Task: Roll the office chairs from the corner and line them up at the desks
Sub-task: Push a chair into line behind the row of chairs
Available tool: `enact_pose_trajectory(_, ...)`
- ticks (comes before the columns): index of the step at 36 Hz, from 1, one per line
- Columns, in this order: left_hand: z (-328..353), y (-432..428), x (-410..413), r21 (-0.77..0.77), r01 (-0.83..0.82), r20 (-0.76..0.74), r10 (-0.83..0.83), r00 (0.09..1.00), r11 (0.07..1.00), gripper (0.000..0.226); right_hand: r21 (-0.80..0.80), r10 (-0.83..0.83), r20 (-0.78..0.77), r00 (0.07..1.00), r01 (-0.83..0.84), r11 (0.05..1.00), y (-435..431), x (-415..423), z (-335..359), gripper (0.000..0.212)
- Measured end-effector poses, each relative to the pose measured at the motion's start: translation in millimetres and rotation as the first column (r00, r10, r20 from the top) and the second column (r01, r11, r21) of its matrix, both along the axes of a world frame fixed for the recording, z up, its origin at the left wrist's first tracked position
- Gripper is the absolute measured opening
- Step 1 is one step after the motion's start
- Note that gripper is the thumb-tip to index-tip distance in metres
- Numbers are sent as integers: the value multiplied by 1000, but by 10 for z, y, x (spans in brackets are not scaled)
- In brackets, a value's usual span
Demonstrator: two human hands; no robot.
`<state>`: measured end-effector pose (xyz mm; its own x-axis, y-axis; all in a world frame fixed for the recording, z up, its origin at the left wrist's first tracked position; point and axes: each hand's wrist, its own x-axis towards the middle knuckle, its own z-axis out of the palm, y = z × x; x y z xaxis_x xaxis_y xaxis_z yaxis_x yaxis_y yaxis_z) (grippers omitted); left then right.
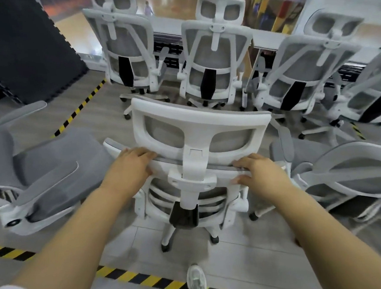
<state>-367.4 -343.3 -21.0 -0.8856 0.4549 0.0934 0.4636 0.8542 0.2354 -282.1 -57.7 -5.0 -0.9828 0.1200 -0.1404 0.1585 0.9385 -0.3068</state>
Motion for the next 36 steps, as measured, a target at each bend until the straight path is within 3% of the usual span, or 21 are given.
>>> enact_pose_trajectory(13,47,573,-878,-30,2,4,-2,1000,1000,43,-23,-22,-20,1000,21,1000,529,-844,15,46)
enact_pose_trajectory(21,-53,898,-1403,-112,82,-50,-88,995,990,45,-23,-42,-4,999,42,999,870,-1228,42,45)
enact_pose_trajectory(36,-134,1309,-1732,-49,154,-122,-159,980,987,41,-31,-91,-47,995,90,995,1252,-1427,22,42)
